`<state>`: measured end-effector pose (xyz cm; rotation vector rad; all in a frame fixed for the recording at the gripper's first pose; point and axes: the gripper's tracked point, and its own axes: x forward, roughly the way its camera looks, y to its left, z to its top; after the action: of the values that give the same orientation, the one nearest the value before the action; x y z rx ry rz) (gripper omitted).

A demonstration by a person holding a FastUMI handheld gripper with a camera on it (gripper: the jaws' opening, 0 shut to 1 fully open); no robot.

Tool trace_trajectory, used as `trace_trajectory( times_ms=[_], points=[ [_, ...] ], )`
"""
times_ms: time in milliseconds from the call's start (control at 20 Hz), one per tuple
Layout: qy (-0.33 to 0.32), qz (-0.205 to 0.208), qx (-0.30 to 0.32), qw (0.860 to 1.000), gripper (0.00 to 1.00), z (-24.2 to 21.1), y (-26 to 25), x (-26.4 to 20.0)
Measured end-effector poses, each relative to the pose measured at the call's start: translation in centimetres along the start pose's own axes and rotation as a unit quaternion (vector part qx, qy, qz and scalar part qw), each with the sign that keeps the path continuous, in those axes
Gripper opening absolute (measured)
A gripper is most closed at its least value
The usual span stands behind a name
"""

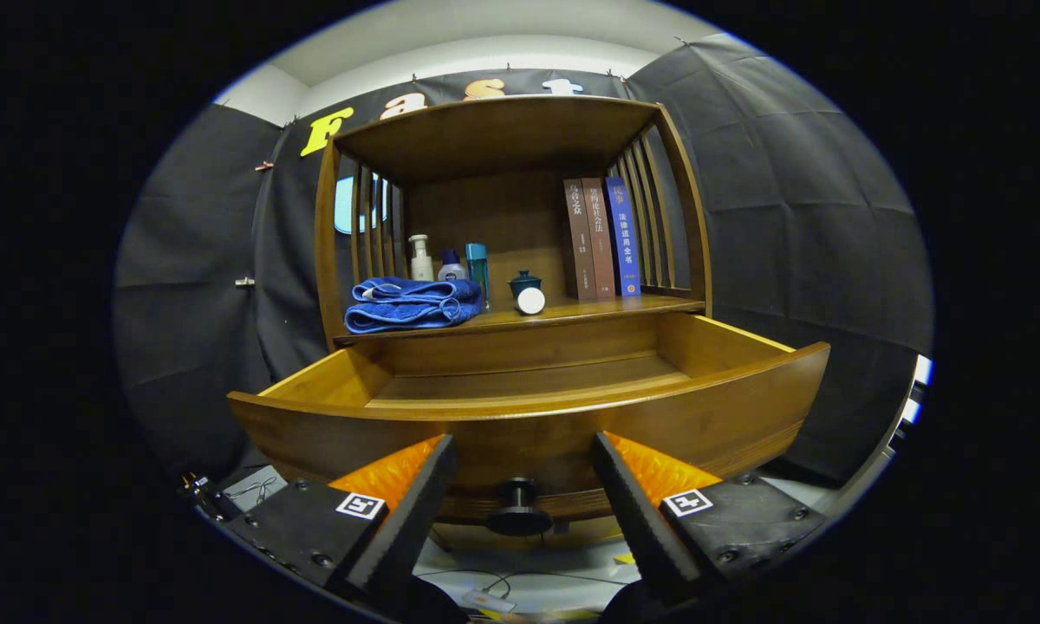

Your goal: Pull open the drawer, take out the items inside it, and place them on the countertop above the cabinet.

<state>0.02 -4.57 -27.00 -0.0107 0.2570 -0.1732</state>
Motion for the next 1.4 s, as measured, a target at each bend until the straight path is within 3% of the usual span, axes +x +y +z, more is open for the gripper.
trace_trajectory(
  times_ms=[900, 1400],
  points=[
    [-0.029, 0.001, -0.003, 1.0, 0.99, 3.0, 0.5, 14.6],
    [-0.034, 0.001, -0.007, 0.999, 0.99, 3.4, 0.6, 18.4]
  ],
)
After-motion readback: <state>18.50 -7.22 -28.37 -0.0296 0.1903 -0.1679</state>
